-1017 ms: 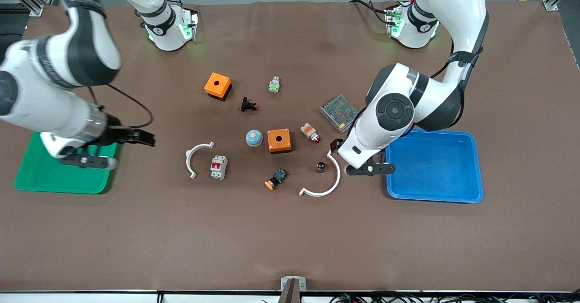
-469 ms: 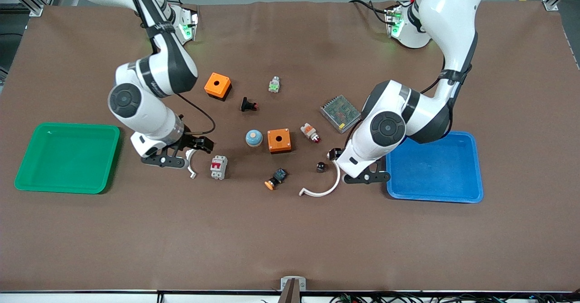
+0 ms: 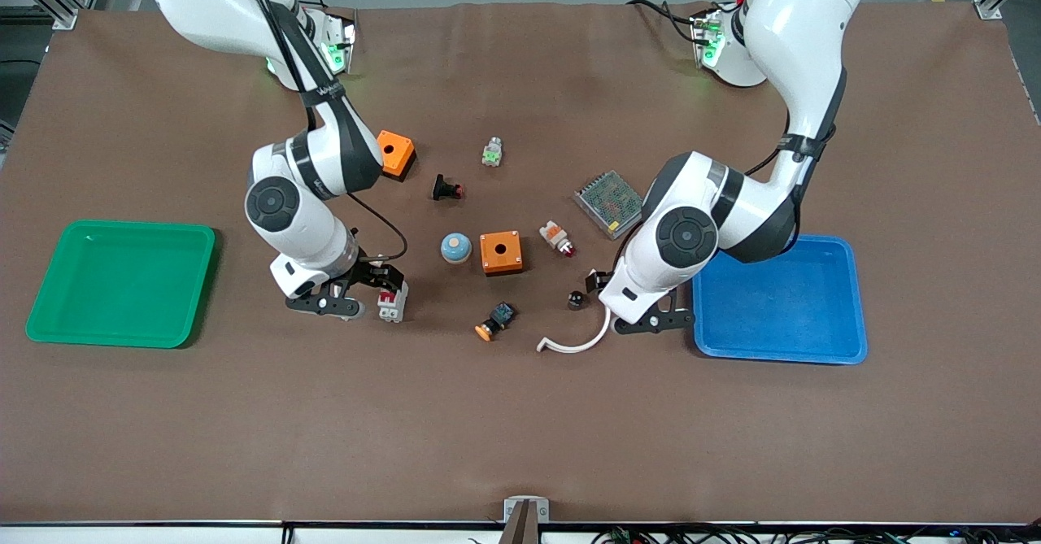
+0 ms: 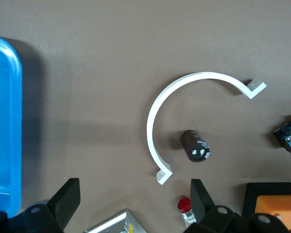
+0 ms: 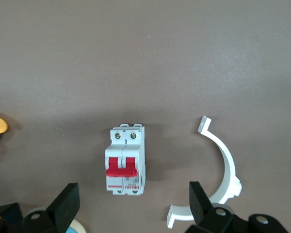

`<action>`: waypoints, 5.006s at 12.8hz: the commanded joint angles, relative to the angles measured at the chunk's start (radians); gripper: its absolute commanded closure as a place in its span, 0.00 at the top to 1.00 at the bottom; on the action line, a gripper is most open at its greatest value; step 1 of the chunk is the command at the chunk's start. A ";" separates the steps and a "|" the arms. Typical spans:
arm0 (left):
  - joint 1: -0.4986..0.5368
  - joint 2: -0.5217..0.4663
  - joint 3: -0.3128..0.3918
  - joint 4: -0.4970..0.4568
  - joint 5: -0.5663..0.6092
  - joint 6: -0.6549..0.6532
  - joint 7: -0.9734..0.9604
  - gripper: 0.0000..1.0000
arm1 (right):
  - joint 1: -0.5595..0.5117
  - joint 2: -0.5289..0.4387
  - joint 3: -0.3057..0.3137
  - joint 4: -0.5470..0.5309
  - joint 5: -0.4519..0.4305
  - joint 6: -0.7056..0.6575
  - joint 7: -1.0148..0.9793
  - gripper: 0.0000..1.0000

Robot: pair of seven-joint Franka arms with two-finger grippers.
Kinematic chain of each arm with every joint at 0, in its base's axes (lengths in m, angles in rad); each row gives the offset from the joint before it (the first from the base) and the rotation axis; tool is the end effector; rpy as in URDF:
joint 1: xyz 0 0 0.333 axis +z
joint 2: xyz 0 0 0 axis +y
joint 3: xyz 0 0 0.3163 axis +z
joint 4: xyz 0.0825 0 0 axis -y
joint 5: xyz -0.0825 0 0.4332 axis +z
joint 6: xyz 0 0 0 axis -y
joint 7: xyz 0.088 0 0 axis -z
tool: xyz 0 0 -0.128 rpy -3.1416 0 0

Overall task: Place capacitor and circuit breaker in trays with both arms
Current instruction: 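Reach the right gripper to the circuit breaker while the left gripper reaches the capacitor, then close the right gripper on the breaker while the left gripper grasps the capacitor, then carry the breaker with the right gripper over the green tray, then lower the breaker into the green tray while the left gripper lifts the capacitor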

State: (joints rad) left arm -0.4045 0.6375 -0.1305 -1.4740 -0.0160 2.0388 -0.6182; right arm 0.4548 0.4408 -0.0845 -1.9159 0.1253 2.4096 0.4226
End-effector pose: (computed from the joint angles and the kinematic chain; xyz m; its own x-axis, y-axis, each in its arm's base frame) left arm 0.6488 -0.3708 0.2551 0.9878 0.1109 -0.1090 0.1152 -0.9927 0.0343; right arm 0.6224 0.2455 0.2136 0.9905 -0.1347 0.0271 -0.1325 -0.9887 -0.0699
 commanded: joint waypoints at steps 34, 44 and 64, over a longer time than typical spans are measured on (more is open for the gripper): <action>-0.152 0.261 0.065 0.173 0.016 0.132 -0.299 0.47 | -0.429 -0.128 -0.189 0.020 -0.116 -0.192 -0.622 0.00; -0.154 0.261 0.061 0.172 0.013 0.132 -0.351 0.30 | -0.642 0.051 -0.182 -0.046 0.077 0.035 -1.053 0.00; 0.120 -0.168 0.054 -0.122 0.010 -0.169 0.086 0.17 | -0.621 0.027 -0.190 -0.037 0.108 -0.013 -1.021 1.00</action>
State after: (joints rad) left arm -0.3266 0.5760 -0.0720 -1.4624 -0.0141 1.8549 -0.6049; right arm -0.1882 0.5236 -0.2752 -1.9649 0.2324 2.4663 -0.5962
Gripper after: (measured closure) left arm 0.656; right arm 0.097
